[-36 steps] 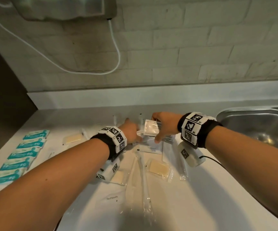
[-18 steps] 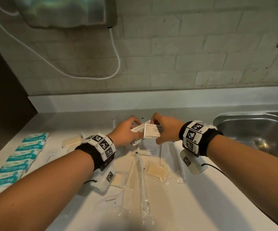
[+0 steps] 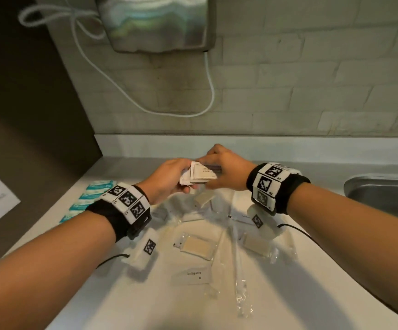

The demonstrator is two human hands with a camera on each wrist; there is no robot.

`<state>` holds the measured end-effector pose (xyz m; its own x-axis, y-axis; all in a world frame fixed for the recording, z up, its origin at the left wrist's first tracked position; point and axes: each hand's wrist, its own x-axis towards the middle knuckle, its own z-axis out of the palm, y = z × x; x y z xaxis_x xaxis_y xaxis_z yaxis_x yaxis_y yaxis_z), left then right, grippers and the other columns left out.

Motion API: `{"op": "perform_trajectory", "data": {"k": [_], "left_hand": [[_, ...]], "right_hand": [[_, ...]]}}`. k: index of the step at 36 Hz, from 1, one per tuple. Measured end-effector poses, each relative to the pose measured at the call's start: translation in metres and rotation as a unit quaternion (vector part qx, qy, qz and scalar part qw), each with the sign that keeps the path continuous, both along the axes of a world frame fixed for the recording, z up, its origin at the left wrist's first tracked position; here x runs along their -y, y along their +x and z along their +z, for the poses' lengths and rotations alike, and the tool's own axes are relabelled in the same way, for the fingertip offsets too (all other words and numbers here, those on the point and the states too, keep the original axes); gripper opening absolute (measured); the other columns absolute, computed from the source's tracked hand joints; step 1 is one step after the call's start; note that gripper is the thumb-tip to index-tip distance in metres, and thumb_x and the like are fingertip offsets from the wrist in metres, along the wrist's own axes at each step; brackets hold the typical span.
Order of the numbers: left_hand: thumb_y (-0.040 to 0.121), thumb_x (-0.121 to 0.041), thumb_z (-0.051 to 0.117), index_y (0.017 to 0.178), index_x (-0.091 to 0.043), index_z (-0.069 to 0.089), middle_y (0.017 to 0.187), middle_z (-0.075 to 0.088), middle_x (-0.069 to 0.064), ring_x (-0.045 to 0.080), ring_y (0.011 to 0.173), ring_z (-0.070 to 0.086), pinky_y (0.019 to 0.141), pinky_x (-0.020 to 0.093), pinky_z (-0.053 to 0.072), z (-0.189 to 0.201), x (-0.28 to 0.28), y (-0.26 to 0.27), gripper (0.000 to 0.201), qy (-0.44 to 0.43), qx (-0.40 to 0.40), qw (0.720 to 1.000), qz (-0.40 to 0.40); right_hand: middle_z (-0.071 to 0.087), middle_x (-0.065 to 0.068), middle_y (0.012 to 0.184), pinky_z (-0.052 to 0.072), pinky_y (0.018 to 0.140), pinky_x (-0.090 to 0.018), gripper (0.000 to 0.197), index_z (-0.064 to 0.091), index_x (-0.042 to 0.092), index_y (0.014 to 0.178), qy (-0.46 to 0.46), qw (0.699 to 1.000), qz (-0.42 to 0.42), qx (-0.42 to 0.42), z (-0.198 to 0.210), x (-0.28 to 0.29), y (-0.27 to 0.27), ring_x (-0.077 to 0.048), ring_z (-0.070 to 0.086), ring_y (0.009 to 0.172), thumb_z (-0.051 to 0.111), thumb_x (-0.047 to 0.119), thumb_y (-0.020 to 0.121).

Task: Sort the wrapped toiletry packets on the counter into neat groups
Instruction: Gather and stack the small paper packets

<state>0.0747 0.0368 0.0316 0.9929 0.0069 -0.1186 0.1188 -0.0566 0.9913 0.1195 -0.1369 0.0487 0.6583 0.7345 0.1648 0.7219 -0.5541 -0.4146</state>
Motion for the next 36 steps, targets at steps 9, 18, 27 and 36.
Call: {"op": "perform_trajectory", "data": {"k": [9,18,27,36], "left_hand": [[0.097,-0.029,0.057,0.127,-0.014,0.049,0.091,0.066,0.006,0.016,0.066,0.061,0.054,0.026,0.044,0.013,-0.031,-0.016,0.034,0.085,0.001,0.996,-0.021],[0.098,-0.012,0.056,0.137,-0.02,0.041,0.108,0.065,0.012,0.015,0.068,0.063,0.062,0.027,0.052,0.015,-0.072,-0.03,0.043,0.105,0.022,0.994,-0.021],[0.097,-0.012,0.058,0.123,-0.036,0.051,0.115,0.065,0.009,0.028,0.091,0.068,0.068,0.03,0.06,0.009,-0.099,-0.046,0.036,0.098,0.007,0.995,-0.031],[0.101,-0.009,0.04,0.116,-0.024,0.039,0.107,0.063,0.02,0.022,0.061,0.066,0.045,0.027,0.052,0.024,-0.099,-0.05,0.021,0.084,0.007,0.996,-0.032]], "right_hand": [[0.063,-0.009,0.107,0.036,0.089,-0.03,0.057,0.057,0.014,0.124,-0.066,0.998,0.002,0.023,0.011,-0.057,-0.006,-0.025,0.05,0.102,0.079,0.033,0.075],[0.052,-0.006,0.141,0.042,0.104,-0.031,0.113,0.009,0.021,0.155,-0.041,0.996,-0.015,-0.075,0.014,-0.081,-0.023,-0.024,0.053,0.125,0.084,0.027,0.071],[0.051,0.0,0.141,0.039,0.089,-0.02,0.093,0.025,0.021,0.151,-0.062,0.993,-0.041,-0.095,0.0,-0.07,-0.034,-0.018,0.055,0.119,0.08,0.026,0.076],[0.047,-0.007,0.115,0.046,0.074,-0.027,0.067,0.042,0.013,0.135,-0.084,0.995,-0.049,-0.006,0.009,-0.105,-0.042,-0.025,0.057,0.093,0.073,0.014,0.075]]}}
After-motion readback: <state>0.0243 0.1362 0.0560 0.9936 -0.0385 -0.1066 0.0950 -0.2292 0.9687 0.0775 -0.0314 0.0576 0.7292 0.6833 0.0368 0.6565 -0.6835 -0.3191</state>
